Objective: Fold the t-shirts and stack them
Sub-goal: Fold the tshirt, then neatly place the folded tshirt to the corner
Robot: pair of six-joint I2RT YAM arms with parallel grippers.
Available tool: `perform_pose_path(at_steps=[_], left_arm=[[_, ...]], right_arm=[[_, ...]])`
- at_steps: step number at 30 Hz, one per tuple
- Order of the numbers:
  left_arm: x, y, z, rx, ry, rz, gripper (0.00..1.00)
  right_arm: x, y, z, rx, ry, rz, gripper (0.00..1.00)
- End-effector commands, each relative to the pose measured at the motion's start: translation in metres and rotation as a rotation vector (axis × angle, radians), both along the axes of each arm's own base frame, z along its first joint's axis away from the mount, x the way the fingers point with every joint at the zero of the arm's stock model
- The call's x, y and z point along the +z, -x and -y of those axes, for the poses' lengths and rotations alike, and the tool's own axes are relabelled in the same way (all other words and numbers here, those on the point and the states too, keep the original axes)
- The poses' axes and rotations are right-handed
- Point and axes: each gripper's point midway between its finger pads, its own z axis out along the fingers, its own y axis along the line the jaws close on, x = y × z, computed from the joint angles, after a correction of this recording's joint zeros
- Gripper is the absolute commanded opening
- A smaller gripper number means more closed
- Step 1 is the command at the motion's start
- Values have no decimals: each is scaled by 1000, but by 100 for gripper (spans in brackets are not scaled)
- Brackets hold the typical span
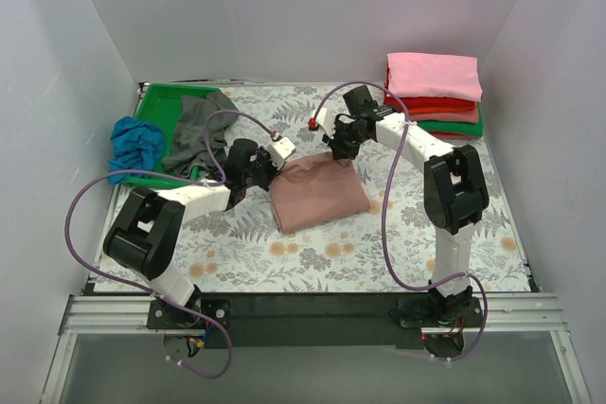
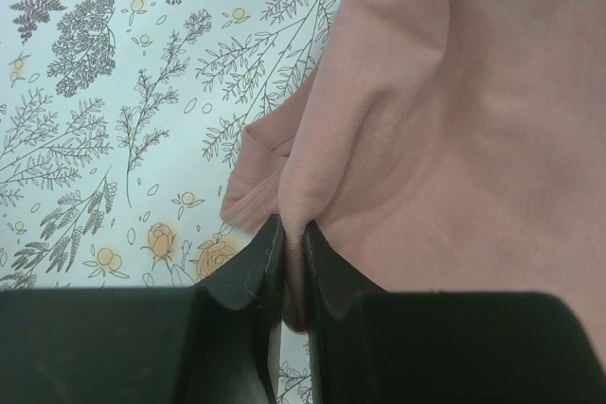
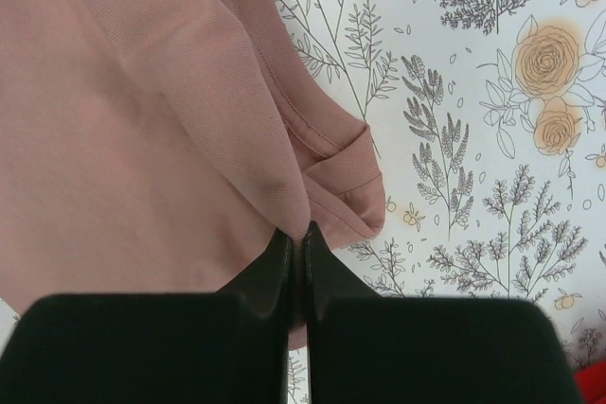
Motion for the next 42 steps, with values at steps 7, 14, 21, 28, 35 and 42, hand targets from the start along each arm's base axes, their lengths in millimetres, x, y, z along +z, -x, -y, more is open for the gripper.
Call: perform_pose_path(at_steps=[7, 14, 21, 28, 35, 42], left_arm=[[15, -30, 1, 86, 46, 40, 7], [98, -93, -87, 903, 215, 81, 98], [109, 3, -59, 647, 310, -218, 96], [105, 100, -54, 497, 487, -343, 96], [101, 137, -57, 470, 579, -375, 96], [106, 142, -58, 451, 586, -361, 96]], right_arm=[[7, -19, 15, -164, 30, 60, 18], [37, -57, 59, -573, -45, 129, 76], [18, 22, 53, -507, -356, -399, 93], [-15, 36, 46, -579, -366, -559, 98], [-55, 32, 40, -638, -291, -610, 98], [-72, 49, 12, -576, -262, -674, 94]])
